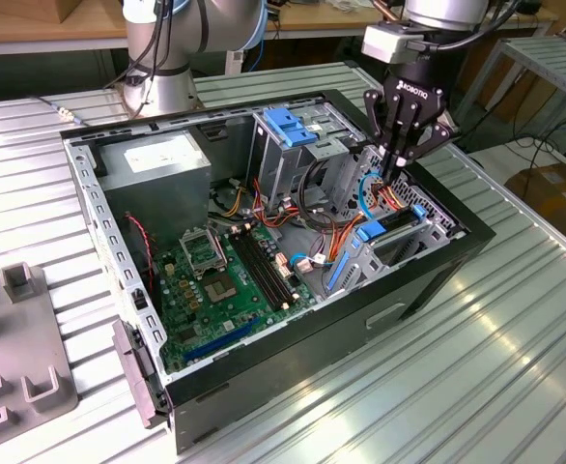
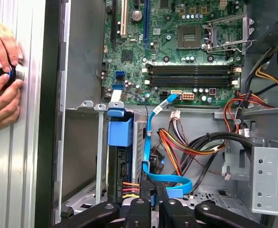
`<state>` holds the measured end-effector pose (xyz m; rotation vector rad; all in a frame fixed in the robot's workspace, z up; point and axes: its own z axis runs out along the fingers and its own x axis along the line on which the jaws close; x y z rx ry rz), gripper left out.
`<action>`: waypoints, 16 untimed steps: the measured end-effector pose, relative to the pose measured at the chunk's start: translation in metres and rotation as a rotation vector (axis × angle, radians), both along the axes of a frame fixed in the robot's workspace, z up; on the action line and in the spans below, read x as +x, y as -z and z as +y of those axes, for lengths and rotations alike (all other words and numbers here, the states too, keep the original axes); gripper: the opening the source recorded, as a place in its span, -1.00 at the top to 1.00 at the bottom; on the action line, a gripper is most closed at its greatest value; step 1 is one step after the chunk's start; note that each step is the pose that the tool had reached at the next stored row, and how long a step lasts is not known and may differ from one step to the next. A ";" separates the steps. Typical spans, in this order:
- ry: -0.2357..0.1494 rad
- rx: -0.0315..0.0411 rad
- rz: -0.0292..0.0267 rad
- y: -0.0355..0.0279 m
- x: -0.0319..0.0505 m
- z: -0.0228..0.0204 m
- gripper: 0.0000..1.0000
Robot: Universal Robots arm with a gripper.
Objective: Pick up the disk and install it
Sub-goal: 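Insert the second disk wire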
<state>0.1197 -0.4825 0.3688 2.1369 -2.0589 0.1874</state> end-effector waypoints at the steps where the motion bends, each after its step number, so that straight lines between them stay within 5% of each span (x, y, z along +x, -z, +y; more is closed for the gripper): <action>1: 0.000 0.0067 -0.0001 0.0006 -0.0002 -0.0023 0.68; 6: -0.001 0.0495 -0.0004 0.0024 -0.0015 -0.0118 0.68; 16: -0.002 0.0512 -0.0004 0.0031 -0.0023 -0.0150 0.68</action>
